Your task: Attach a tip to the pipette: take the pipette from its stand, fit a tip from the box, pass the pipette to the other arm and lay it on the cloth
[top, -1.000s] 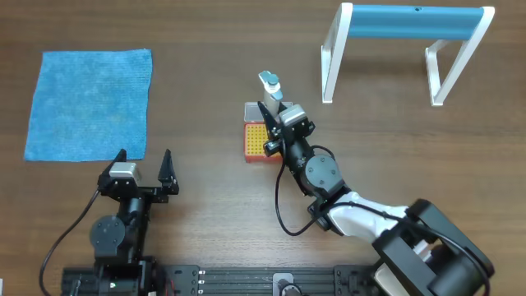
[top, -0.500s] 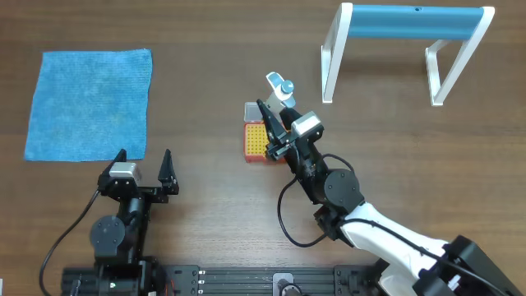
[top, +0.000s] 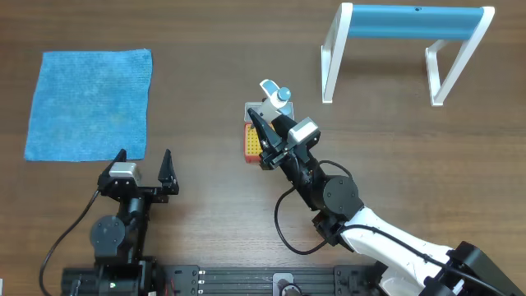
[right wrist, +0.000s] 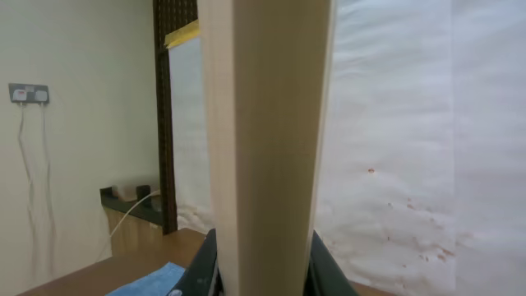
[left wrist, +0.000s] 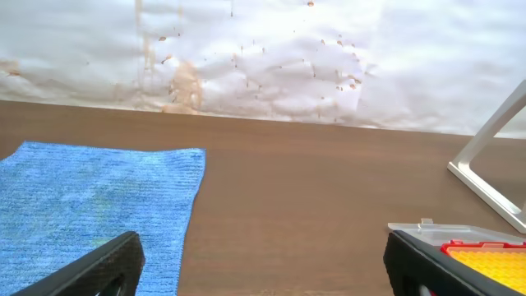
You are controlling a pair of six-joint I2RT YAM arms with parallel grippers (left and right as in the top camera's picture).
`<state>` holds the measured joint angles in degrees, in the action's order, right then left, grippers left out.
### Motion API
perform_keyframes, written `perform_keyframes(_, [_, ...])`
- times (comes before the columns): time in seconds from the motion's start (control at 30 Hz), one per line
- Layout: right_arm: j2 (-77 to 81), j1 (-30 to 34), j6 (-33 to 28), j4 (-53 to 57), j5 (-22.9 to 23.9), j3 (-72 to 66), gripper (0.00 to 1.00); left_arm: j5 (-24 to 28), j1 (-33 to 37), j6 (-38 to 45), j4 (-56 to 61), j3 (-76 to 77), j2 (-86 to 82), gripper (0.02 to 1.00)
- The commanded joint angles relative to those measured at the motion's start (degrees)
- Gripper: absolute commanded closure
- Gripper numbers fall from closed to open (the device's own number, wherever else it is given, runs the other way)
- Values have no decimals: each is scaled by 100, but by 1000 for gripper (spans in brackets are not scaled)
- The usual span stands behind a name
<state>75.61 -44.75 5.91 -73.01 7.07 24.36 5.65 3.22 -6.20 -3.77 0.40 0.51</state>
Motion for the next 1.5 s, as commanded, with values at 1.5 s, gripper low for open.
perform_keyframes(1.5, [-116, -31, 916, -107, -68, -50, 930, 831, -48, -1718, 17, -9, -31, 73])
